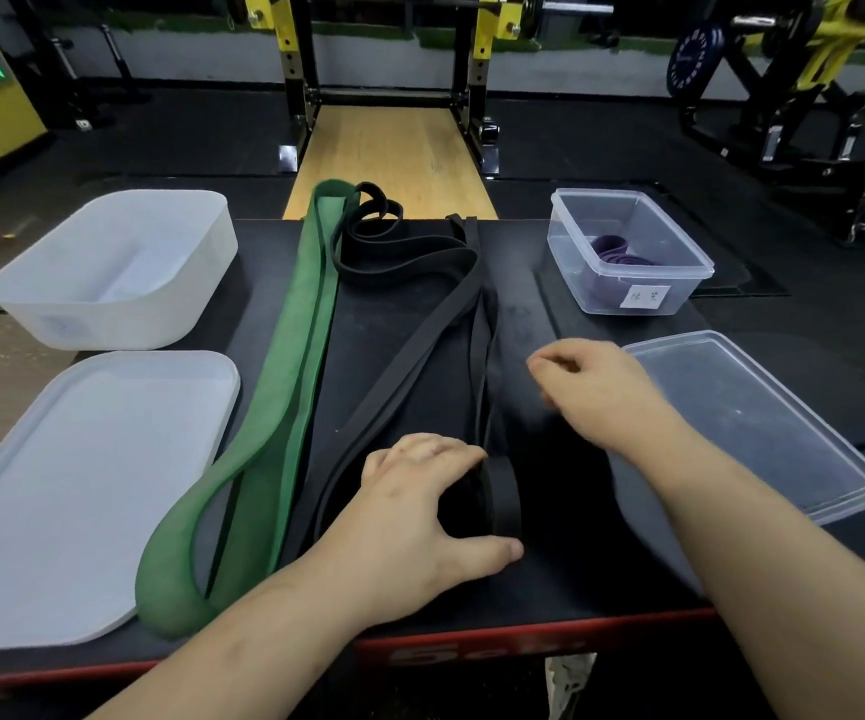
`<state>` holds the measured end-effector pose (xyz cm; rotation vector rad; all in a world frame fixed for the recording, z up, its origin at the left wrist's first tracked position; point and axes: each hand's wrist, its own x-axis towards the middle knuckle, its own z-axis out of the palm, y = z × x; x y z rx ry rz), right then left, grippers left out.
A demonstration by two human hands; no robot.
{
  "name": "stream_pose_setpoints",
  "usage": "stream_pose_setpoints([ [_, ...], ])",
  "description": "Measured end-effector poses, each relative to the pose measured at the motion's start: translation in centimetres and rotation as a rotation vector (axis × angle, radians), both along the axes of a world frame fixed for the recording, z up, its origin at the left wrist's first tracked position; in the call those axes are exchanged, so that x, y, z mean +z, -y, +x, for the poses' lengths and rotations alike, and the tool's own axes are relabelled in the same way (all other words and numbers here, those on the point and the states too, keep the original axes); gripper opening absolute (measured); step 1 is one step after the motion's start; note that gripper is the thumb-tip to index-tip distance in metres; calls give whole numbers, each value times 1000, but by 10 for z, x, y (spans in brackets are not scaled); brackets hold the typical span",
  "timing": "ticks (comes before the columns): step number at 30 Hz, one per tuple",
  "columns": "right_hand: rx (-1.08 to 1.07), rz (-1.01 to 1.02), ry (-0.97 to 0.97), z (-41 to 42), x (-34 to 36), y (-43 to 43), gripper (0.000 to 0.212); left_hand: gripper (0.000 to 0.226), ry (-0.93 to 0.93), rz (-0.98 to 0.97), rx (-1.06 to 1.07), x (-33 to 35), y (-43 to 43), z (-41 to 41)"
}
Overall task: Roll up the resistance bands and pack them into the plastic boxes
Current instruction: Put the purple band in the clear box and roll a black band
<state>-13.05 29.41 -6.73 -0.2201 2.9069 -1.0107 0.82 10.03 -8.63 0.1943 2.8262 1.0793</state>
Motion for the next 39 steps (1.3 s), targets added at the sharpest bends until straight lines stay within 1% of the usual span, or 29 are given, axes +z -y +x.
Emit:
stream_pose_setpoints([
  [2, -13, 92, 17, -27, 3, 14, 26, 86, -5, 1, -2, 0, 1, 0],
  [5, 12, 186, 95, -56, -5, 38, 40, 87, -15, 6, -2, -2, 1, -1],
  [9, 4, 187, 133, -68, -6, 69, 52, 88, -1, 29, -5, 0, 3, -2],
  [11, 26, 193, 130, -66, -5, 78, 49, 88, -6, 38, -8, 0, 3, -2],
  [12, 30, 164, 121, -65, -4, 81, 43, 88, -9, 41, -7, 0, 3, -2],
  [13, 23, 91, 107, -65, -5, 82, 33, 88, -12, 42, -4, 0, 3, -2],
  [14, -5, -41, 116, -64, -5, 83, 21, 88, -16, 44, -3, 1, 4, -2],
  [15, -44, -223, 156, -64, -6, 84, 22, 88, -17, 46, -4, 2, 4, -2],
  [16, -80, -431, 232, -64, -7, 85, 36, 87, -17, 48, -6, 3, 4, -3],
  [17, -118, -630, 325, -66, -8, 86, 44, 87, -18, 48, -7, 4, 4, -3],
  [18, -156, -778, 410, -67, -7, 86, 43, 86, -18, 45, -8, 4, 3, -3],
  [19, -200, -879, 478, -68, -4, 86, 33, 86, -16, 41, -6, 4, 3, -2],
  [21, -272, -1003, 558, -77, -2, 79, 20, 87, -5, 42, 1, 4, 3, -1],
  [23, -316, -1126, 588, -89, 0, 69, 17, 87, 9, 49, 0, 5, 3, -1],
  [25, -315, -1220, 578, -102, 5, 61, 22, 87, 12, 58, -1, 5, 4, -1],
  [27, -267, -1260, 554, -114, 13, 55, 31, 87, 6, 66, -11, 4, 4, -2],
  [29, -163, -1254, 513, -121, 25, 57, 41, 88, -7, 80, -12, 1, 4, -2],
  [30, -108, -1246, 461, -126, 31, 60, 47, 88, -14, 88, -16, 0, 4, -2],
  [33, 5, -1181, 170, -141, 49, 70, 68, 87, -30, 91, -31, -3, 4, -3],
  [34, 26, -1096, 78, -146, 51, 73, 71, 87, -31, 88, -30, -3, 4, -3],
  [35, 34, -961, 12, -150, 51, 75, 70, 87, -29, 84, -29, -4, 4, -3],
  [36, 43, -775, -30, -154, 48, 76, 66, 87, -27, 81, -27, -3, 4, -3],
  [38, 56, -322, 17, -155, 32, 74, 59, 87, -26, 81, -19, -3, 4, -2],
  [39, 63, -147, 70, -155, 22, 71, 61, 88, -23, 80, -14, -3, 4, -2],
])
